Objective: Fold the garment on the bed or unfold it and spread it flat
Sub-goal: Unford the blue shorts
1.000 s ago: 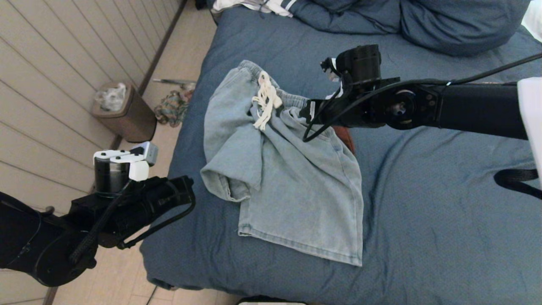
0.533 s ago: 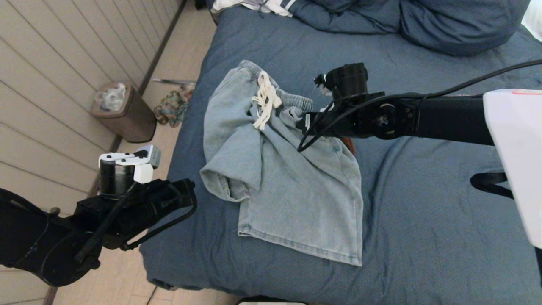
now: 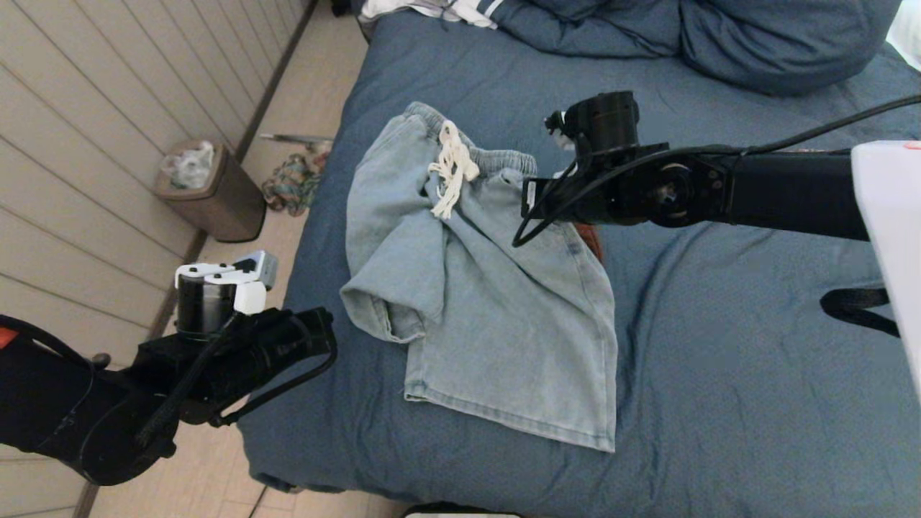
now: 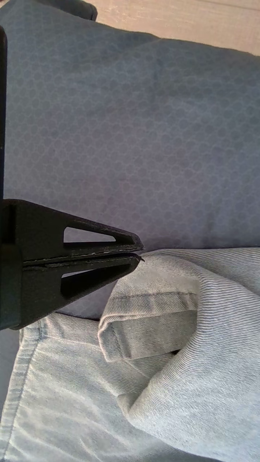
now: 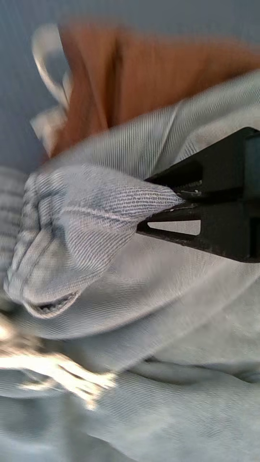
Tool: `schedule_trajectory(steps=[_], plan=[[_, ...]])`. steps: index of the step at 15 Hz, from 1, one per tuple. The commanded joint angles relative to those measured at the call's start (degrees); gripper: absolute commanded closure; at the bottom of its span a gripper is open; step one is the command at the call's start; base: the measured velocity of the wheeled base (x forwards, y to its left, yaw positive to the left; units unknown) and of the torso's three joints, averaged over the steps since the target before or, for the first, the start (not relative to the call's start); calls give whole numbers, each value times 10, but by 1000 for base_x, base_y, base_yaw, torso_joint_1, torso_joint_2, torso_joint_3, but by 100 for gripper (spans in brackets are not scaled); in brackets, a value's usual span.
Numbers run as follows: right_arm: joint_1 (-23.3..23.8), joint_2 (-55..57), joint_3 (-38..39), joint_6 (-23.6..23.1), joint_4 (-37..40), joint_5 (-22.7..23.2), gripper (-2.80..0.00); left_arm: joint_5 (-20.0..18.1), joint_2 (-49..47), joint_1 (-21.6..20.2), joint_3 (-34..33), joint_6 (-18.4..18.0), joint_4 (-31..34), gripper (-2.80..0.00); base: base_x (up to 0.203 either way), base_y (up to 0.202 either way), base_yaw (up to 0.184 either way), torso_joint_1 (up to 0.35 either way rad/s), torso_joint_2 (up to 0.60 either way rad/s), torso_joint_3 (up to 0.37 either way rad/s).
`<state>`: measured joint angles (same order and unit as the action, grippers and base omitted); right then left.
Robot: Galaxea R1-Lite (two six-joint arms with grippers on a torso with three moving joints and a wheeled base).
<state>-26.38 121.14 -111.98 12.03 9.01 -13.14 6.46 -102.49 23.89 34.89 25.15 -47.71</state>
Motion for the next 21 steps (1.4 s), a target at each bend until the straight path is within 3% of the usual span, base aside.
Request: schedule_trajectory(steps=[1,13,21], plan=[[18,-36,3,-2,3,-26,0,0,-4,-1,0,2,-3,0,0,0,0,0,0,0],[289,-62,6,-15,45,-17,0,-3,-15,0,-5,-2,-3,0,0,0,0,0,0,0],[475,-8,1,-41,36,80,0,0,-51,5,-6,-9,-17,0,0,0,0,0,0,0]])
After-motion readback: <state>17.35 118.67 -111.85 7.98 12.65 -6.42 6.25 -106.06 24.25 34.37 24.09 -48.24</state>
